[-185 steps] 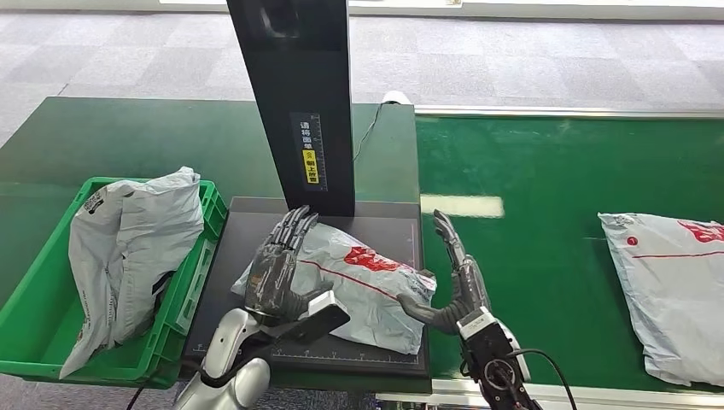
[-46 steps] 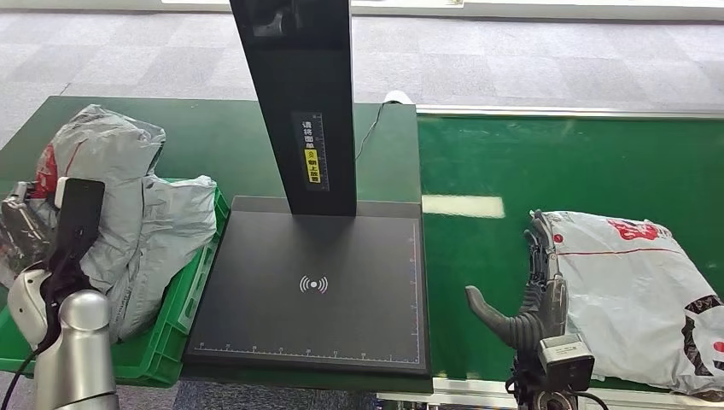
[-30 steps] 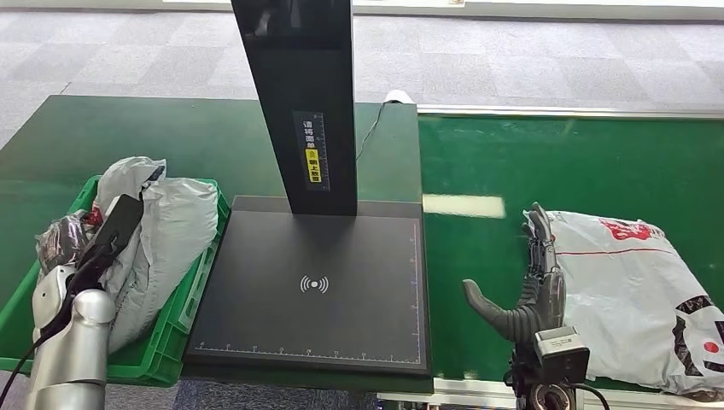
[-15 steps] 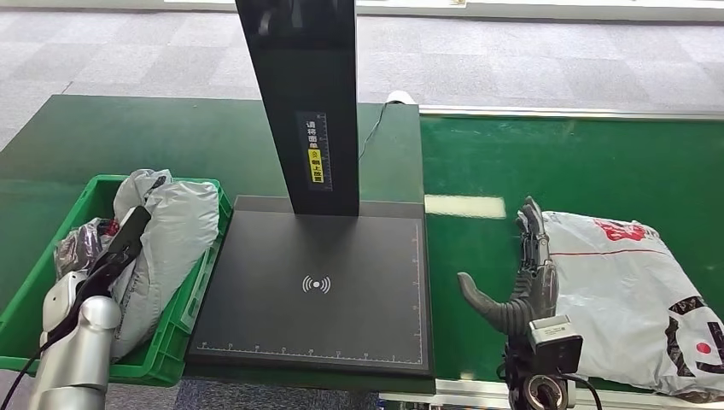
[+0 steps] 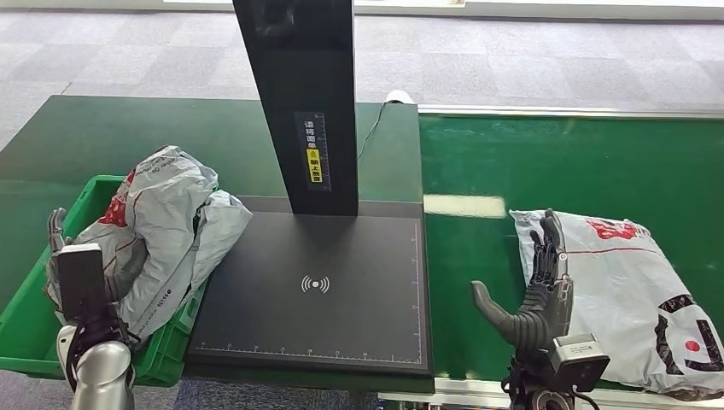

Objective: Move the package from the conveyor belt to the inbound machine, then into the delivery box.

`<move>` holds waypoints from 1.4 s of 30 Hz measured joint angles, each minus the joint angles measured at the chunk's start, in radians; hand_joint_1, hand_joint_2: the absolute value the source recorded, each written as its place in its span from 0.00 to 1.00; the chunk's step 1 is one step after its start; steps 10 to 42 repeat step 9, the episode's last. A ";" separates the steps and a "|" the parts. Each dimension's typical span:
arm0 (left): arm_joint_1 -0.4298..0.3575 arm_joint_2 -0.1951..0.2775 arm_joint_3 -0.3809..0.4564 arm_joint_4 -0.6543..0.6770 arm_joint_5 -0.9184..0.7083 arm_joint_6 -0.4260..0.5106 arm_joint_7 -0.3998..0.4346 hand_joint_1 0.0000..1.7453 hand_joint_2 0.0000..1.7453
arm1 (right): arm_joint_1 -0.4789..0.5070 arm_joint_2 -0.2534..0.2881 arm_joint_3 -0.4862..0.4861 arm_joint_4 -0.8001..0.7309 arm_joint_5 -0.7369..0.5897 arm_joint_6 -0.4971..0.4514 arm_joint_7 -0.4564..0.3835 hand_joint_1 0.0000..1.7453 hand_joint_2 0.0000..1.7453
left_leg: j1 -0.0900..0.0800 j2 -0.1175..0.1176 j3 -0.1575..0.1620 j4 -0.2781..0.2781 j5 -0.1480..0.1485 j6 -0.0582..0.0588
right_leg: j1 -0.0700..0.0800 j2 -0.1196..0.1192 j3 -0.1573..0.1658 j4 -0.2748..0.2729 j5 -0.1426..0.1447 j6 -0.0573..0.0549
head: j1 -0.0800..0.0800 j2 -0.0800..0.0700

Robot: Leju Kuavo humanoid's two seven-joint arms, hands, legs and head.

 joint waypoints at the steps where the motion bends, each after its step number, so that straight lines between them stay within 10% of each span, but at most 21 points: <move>1: 0.009 -0.003 -0.006 -0.007 0.027 -0.025 -0.002 0.00 1.00 | 0.000 0.000 0.000 0.000 -0.002 -0.001 -0.001 0.00 1.00 | 0.000 0.000 0.000 0.000 0.000 0.000 | 0.000 0.000 0.000 0.000 0.000 0.000 | 0.000 0.000; 42: 0.049 -0.008 -0.041 -0.032 0.104 -0.109 -0.010 0.00 1.00 | 0.000 -0.003 0.000 0.000 -0.011 -0.005 -0.004 0.00 1.00 | 0.000 0.000 0.001 0.000 0.000 0.000 | 0.000 -0.001 0.002 0.000 0.000 0.000 | 0.000 0.000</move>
